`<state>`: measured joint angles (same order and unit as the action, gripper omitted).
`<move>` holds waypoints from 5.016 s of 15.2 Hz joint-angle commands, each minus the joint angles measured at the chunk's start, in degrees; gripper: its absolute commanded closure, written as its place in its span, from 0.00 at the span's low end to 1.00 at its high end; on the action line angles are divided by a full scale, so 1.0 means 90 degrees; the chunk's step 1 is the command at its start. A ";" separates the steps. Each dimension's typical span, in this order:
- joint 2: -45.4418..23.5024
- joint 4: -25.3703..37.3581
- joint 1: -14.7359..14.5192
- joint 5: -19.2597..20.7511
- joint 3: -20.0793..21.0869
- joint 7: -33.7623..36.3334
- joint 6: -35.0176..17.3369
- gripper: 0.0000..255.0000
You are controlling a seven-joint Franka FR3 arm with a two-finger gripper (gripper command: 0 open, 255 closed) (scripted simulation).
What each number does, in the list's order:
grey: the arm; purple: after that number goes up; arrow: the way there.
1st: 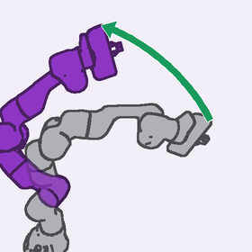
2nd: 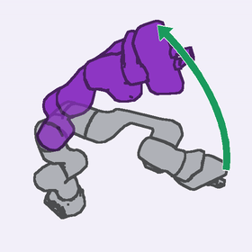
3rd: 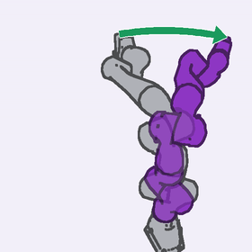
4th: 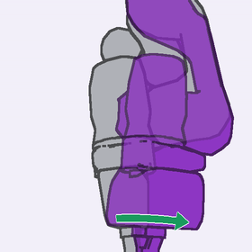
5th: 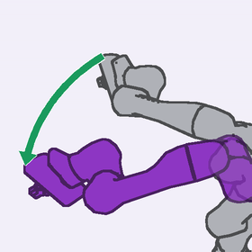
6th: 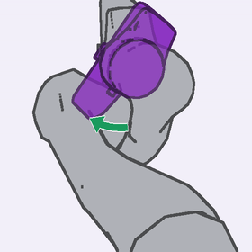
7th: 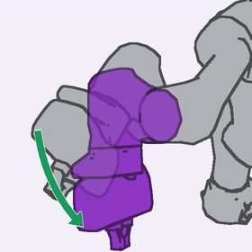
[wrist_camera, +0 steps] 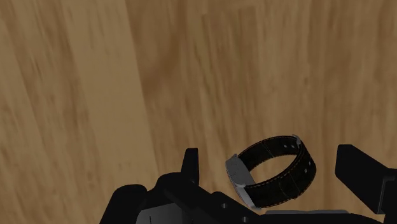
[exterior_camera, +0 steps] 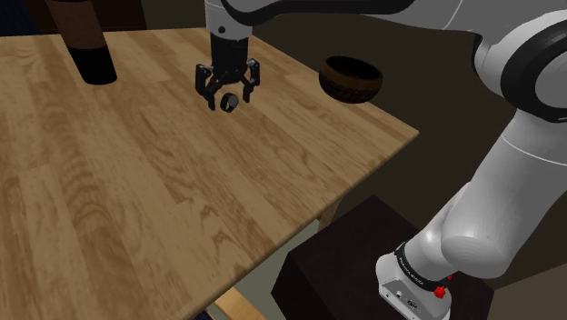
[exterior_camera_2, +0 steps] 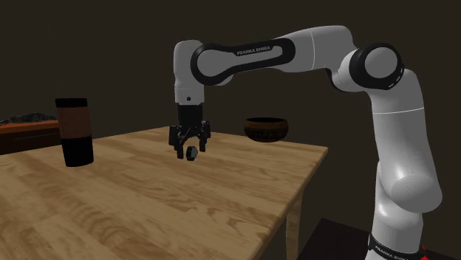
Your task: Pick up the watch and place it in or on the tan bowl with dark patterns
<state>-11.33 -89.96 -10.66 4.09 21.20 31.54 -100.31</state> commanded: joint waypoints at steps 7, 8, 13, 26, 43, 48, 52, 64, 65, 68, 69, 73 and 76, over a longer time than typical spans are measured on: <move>0.0002 -0.0010 0.0000 0.0000 0.0000 0.0000 -0.0009 1.00; 0.0003 -0.0012 0.0000 -0.0001 0.0000 0.0001 -0.0010 1.00; 0.0003 -0.0010 0.0001 -0.0001 0.0000 0.0000 -0.0009 1.00; -0.0166 0.1244 -0.0082 0.0057 0.0026 0.0019 0.1086 1.00; -0.1167 0.4226 -0.0537 0.0463 0.0065 0.0124 0.3111 1.00; -0.1247 0.4675 -0.0517 0.0505 0.0046 0.0011 0.3476 1.00; -0.0124 0.3032 0.0286 0.0042 -0.0073 -0.0582 0.2901 1.00; 0.1664 0.0790 0.1554 -0.0537 -0.1014 -0.2597 0.2358 1.00; 0.1750 0.0688 0.1628 -0.0548 -0.1107 -0.2763 0.2341 1.00; 0.1962 0.0438 0.1844 -0.0557 -0.1386 -0.3259 0.2303 1.00; 0.2017 0.0372 0.1914 -0.0554 -0.1479 -0.3423 0.2294 1.00; 0.2163 0.0195 0.2185 -0.0518 -0.1854 -0.4074 0.2267 1.00; 0.2196 0.0148 0.2413 -0.0471 -0.2174 -0.4627 0.2254 1.00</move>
<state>8.53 -88.59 10.27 -0.33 2.73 -8.07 -79.88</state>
